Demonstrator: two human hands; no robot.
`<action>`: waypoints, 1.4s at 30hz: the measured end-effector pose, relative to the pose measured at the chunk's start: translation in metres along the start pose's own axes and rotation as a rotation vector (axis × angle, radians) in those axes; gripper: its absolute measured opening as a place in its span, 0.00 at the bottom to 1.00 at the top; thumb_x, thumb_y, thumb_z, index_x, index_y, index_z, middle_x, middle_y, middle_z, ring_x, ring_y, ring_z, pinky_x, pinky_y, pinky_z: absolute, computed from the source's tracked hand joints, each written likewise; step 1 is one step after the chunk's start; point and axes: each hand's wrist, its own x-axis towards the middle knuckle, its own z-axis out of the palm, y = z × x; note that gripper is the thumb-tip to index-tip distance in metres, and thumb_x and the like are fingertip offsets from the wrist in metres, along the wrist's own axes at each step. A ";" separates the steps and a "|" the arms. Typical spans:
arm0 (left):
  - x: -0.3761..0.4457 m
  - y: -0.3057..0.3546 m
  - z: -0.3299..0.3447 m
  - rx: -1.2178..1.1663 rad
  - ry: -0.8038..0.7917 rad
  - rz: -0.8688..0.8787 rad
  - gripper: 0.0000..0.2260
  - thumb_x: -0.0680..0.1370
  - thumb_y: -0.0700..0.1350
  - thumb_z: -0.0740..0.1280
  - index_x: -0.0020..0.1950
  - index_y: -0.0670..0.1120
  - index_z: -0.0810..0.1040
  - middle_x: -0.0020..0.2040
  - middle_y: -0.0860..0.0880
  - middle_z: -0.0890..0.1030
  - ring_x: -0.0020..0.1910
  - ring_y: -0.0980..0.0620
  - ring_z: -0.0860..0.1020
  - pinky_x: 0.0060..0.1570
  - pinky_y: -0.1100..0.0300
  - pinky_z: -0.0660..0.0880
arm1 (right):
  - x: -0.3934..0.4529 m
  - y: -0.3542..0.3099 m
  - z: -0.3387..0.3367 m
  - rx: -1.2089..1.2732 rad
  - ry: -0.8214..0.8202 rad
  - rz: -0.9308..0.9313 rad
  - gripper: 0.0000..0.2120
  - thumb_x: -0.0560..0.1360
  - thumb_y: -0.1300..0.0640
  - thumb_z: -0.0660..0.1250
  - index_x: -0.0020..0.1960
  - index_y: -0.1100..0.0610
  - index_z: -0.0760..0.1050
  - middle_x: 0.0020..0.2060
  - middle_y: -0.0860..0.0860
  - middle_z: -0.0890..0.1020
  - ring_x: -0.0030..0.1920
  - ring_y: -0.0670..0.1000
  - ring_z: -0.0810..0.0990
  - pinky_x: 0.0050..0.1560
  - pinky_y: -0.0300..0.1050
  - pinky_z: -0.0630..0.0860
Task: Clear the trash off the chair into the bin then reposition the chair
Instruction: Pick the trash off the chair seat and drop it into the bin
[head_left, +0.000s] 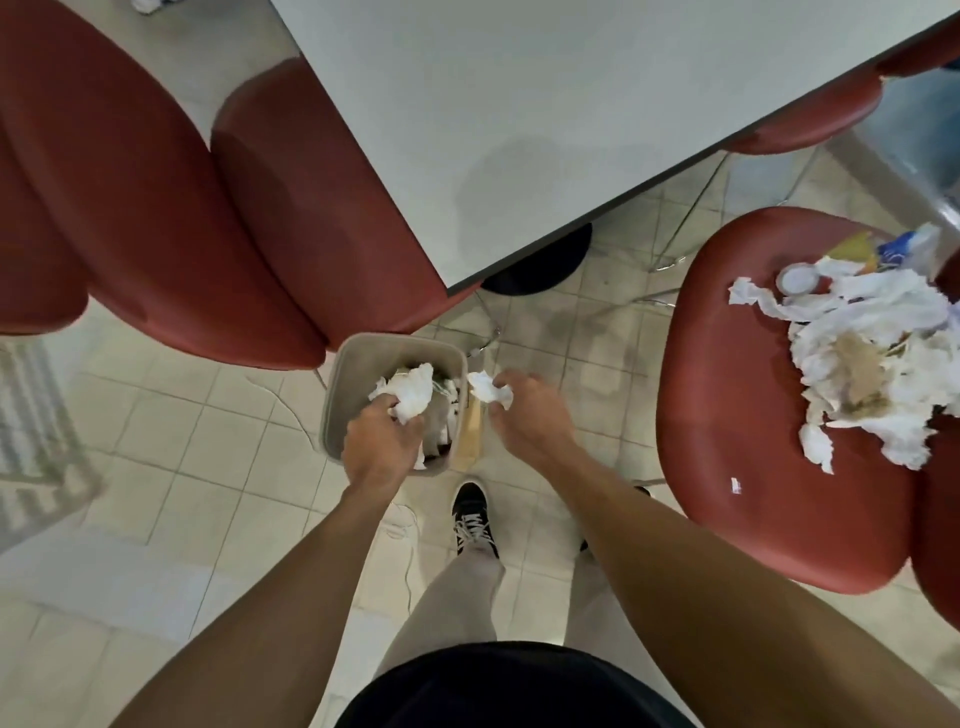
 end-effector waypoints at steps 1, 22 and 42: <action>0.003 -0.007 -0.003 -0.007 0.009 -0.008 0.17 0.72 0.51 0.71 0.58 0.48 0.79 0.50 0.44 0.83 0.51 0.40 0.78 0.46 0.53 0.74 | 0.001 -0.007 0.005 -0.008 -0.008 -0.011 0.16 0.77 0.55 0.63 0.64 0.51 0.72 0.61 0.55 0.75 0.58 0.56 0.76 0.57 0.49 0.73; 0.013 -0.004 0.002 -0.127 -0.107 0.041 0.22 0.72 0.53 0.71 0.65 0.55 0.74 0.61 0.48 0.78 0.58 0.46 0.76 0.58 0.51 0.74 | 0.009 -0.016 0.014 -0.039 -0.097 -0.050 0.24 0.75 0.61 0.65 0.70 0.50 0.68 0.64 0.57 0.69 0.61 0.58 0.75 0.60 0.50 0.73; -0.041 0.169 0.117 0.173 -0.294 0.362 0.17 0.75 0.51 0.69 0.64 0.54 0.75 0.62 0.49 0.77 0.59 0.46 0.76 0.58 0.53 0.73 | 0.001 0.187 -0.130 0.046 0.044 0.227 0.24 0.74 0.57 0.64 0.69 0.50 0.67 0.61 0.56 0.71 0.61 0.58 0.72 0.61 0.53 0.74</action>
